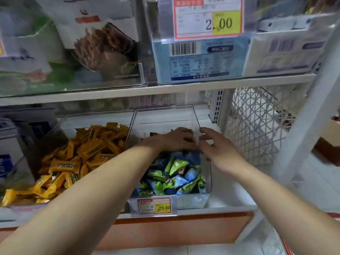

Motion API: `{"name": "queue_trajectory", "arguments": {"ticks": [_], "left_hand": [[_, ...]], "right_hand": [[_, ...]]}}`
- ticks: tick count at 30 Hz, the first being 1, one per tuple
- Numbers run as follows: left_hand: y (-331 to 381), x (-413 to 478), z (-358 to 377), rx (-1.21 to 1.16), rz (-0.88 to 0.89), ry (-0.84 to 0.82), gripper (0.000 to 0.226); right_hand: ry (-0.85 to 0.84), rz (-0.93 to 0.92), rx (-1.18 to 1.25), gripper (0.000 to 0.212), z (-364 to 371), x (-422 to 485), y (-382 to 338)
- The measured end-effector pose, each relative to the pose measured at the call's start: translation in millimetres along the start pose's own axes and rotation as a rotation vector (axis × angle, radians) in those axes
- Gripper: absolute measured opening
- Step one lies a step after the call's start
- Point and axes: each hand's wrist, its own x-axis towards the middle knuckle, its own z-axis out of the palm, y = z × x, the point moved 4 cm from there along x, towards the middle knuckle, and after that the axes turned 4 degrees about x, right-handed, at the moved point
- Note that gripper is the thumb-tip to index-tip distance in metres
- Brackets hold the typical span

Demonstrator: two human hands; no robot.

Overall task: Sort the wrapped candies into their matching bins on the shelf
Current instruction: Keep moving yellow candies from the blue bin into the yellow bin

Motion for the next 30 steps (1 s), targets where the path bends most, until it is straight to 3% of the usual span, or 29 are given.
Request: {"name": "queue_trajectory", "arguments": {"ticks": [5,13,16,19,24,28,30], "left_hand": [[-21,-12,-23,0.196,0.028,-0.014,0.018],[-38,-43,-71,0.548,-0.138,0.078,0.022],[-14,-30,-77,0.354,-0.061,0.294,0.015],[-8,-8,-53,0.293,-0.074,0.235,0.021],[-41,7,-25,0.243,-0.306,0.183,0.044],[-40,11,-18,0.144,-0.267,0.111,0.023],[-38,9,-18,0.125,-0.252,0.157,0.038]], "right_hand": [[-0.043,0.002,0.014,0.049,-1,0,2],[-0.062,0.019,0.067,0.049,3,-2,4],[-0.074,0.021,0.065,0.051,6,0,2],[-0.072,0.023,0.069,0.05,5,1,2],[-0.076,0.027,0.053,0.053,5,1,7],[-0.079,0.024,0.038,0.053,6,2,7],[-0.087,0.028,0.029,0.054,6,3,7]]}}
